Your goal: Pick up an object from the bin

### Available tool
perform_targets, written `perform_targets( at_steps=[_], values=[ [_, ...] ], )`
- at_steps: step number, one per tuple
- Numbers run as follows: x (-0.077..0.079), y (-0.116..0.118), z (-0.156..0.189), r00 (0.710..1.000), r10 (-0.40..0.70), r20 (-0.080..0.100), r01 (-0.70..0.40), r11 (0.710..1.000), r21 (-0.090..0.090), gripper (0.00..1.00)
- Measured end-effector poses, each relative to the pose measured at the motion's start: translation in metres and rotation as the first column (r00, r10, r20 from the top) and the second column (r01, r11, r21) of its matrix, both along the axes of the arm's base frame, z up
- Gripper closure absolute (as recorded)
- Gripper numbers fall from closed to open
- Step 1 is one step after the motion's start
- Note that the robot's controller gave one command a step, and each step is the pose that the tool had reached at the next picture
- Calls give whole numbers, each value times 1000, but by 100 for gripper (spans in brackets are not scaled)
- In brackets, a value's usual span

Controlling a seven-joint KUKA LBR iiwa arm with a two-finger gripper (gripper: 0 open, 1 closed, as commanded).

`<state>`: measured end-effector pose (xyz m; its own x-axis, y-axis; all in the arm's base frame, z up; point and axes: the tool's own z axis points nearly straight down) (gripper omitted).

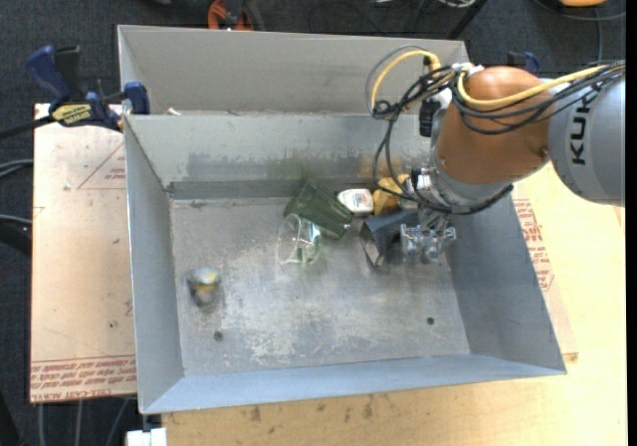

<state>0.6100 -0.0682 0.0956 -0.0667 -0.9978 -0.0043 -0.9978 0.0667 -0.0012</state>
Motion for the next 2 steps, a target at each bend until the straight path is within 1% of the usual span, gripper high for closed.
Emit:
perform_targets(
  at_steps=[1,2],
  values=[
    [0,-1,1,1000,-1,0,1,1000,0,100],
    [-36,7,9,999,44,-1,-44,999,0,100]
  ],
)
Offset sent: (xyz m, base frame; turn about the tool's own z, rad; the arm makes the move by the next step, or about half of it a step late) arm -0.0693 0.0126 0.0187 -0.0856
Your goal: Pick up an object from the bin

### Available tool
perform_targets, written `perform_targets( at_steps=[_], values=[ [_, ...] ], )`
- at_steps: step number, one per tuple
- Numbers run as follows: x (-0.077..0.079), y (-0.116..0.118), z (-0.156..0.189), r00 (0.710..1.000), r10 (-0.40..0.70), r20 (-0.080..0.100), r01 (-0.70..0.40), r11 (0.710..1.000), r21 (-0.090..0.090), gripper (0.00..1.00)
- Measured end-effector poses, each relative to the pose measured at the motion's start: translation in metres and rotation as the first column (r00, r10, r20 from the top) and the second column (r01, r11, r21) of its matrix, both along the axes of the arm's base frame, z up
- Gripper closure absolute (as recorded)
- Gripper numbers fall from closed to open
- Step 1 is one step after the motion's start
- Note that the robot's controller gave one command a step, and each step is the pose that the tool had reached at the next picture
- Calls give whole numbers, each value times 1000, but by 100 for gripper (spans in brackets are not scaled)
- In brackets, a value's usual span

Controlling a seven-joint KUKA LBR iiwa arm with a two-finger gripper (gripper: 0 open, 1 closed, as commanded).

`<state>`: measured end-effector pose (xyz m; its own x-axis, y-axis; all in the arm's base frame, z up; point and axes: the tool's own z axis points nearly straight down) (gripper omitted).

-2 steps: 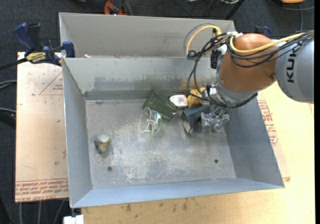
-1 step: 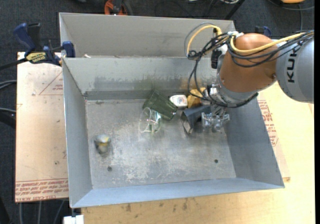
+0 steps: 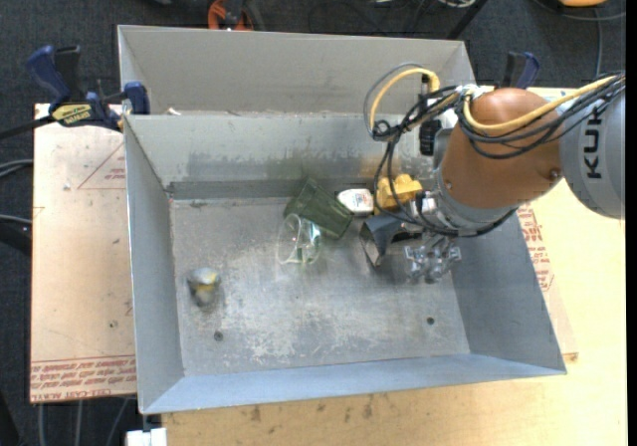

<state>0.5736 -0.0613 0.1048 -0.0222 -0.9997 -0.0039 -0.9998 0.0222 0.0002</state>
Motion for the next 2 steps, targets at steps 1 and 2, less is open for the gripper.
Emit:
perform_targets(
  at_steps=[1,2],
  values=[
    [-32,-1,27,998,-57,-5,57,998,0,100],
    [-36,4,37,983,-182,3,182,983,-1,100]
  ],
)
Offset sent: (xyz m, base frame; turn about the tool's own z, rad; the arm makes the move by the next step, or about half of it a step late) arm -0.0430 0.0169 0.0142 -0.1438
